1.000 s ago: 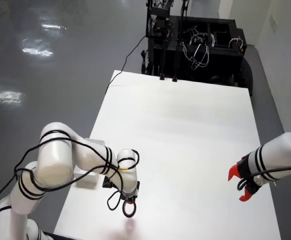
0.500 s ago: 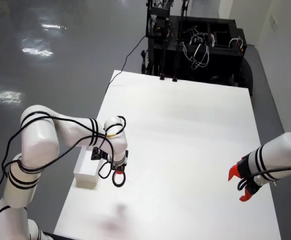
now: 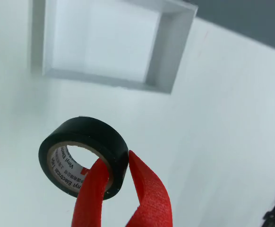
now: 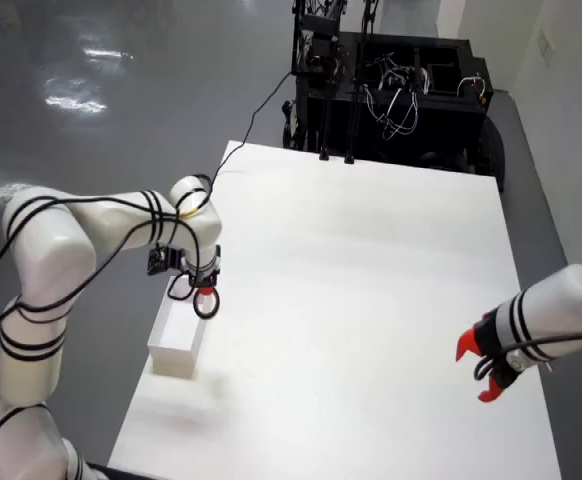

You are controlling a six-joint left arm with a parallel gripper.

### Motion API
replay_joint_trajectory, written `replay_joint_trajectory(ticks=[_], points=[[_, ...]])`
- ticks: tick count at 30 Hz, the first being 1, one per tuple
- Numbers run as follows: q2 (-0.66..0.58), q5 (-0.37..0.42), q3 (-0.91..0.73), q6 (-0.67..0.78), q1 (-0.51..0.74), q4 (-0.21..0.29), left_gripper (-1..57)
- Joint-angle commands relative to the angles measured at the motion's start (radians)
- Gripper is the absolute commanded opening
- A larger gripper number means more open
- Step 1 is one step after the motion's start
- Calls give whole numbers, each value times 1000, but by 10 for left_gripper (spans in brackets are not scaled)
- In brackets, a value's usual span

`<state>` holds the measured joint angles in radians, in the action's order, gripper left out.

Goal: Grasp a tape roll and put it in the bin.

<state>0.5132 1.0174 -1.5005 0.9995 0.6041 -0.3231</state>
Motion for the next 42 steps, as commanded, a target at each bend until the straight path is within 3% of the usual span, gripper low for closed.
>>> replay_joint_trajectory(ticks=[1,15,23,26,35,39,42], points=[[-70,29,-1,-56,-262,-67,-7],[-27,36,-6,-78,-303,-65,-6],[-22,-5,-6,-104,-277,-65,197],[-21,-11,-6,-105,-268,-67,225],[-9,-16,-6,-107,-208,-68,196],[4,-14,-6,-105,-147,-63,126],[19,-17,-4,-104,-70,-62,26]])
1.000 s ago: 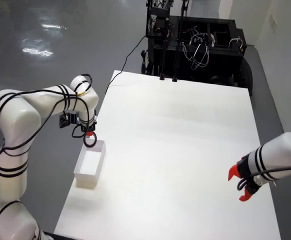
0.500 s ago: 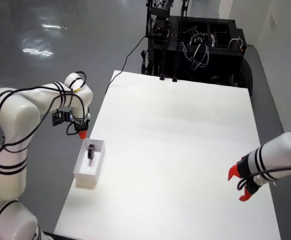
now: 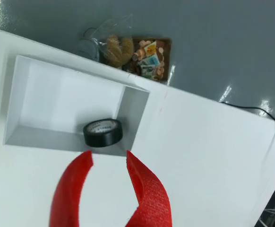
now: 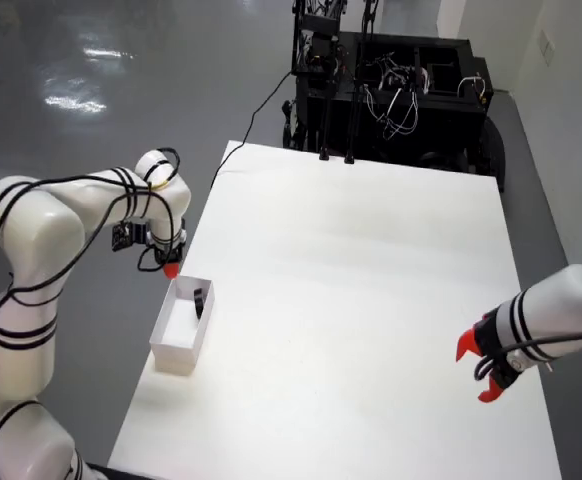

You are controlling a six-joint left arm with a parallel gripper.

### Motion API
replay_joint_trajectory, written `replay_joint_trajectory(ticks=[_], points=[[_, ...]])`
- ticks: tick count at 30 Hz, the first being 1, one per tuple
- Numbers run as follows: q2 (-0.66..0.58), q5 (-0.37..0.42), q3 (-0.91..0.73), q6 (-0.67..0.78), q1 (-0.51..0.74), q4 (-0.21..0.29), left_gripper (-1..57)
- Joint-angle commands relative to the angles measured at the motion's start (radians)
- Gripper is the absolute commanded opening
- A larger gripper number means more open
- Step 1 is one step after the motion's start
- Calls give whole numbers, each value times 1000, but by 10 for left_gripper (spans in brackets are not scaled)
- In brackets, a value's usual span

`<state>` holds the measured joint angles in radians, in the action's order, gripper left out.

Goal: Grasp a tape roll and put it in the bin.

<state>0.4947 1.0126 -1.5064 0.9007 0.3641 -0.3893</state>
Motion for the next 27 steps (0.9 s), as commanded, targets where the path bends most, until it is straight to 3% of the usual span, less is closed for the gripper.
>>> replay_joint_trajectory(ticks=[1,13,27], points=[[44,-19,2,-3,200,6,-3],[73,-45,8,96,527,23,-4],[-7,-57,41,101,808,35,-4]])
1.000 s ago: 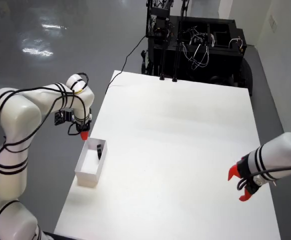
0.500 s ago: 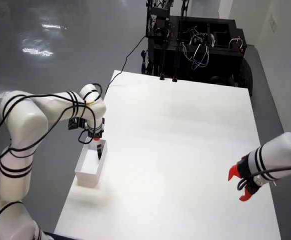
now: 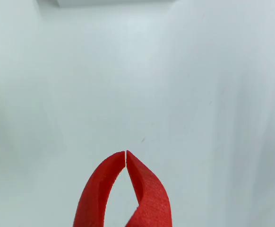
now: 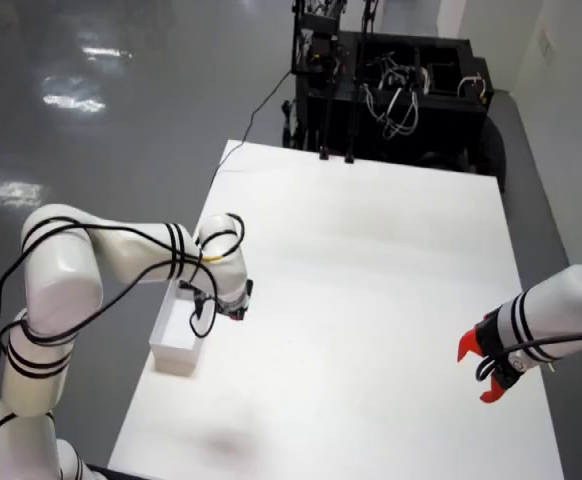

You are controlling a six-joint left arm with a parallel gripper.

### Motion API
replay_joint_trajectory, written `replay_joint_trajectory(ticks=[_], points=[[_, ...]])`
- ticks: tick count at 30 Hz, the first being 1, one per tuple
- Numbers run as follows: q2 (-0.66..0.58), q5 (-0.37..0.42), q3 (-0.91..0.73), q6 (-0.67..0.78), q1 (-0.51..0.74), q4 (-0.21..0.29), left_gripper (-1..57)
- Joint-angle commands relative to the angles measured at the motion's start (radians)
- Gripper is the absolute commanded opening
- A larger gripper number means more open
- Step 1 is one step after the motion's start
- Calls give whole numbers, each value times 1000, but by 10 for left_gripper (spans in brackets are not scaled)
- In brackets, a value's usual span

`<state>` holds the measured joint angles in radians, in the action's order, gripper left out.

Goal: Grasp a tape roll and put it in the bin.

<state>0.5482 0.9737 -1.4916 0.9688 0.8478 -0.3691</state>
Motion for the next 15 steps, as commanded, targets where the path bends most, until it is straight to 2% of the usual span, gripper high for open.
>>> replay_joint_trajectory(ticks=[1,15], points=[[-67,-18,27,33,336,16,-4],[-151,29,27,16,448,21,-4]])
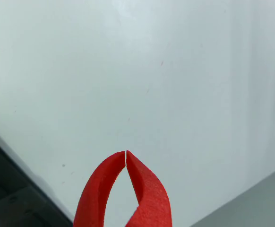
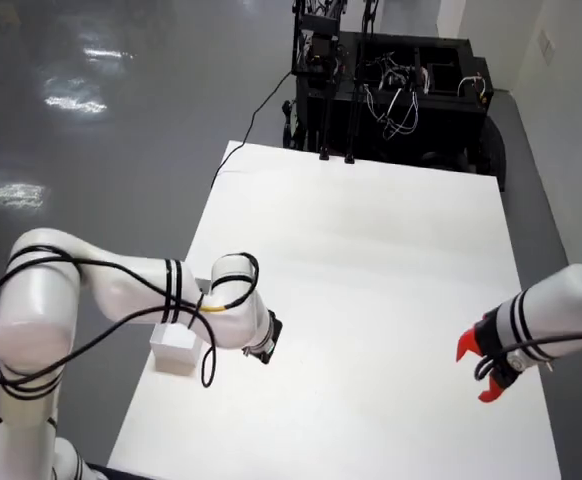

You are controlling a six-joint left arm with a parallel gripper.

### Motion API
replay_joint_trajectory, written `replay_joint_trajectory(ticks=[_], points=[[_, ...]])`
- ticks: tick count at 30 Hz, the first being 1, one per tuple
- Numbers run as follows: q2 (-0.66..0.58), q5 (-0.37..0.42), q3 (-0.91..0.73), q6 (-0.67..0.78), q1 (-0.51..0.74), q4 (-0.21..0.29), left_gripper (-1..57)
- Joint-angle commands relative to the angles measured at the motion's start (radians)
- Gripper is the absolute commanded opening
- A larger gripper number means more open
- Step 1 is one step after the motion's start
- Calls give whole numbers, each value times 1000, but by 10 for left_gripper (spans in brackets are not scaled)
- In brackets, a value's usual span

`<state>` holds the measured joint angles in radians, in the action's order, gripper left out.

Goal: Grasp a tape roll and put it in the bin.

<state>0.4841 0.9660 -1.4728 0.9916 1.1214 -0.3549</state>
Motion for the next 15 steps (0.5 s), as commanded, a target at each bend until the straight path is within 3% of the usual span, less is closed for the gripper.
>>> replay_joint_trajectory(ticks=[1,15], points=[[-96,45,8,-7,176,13,-4],[-191,85,8,-11,173,17,-4]])
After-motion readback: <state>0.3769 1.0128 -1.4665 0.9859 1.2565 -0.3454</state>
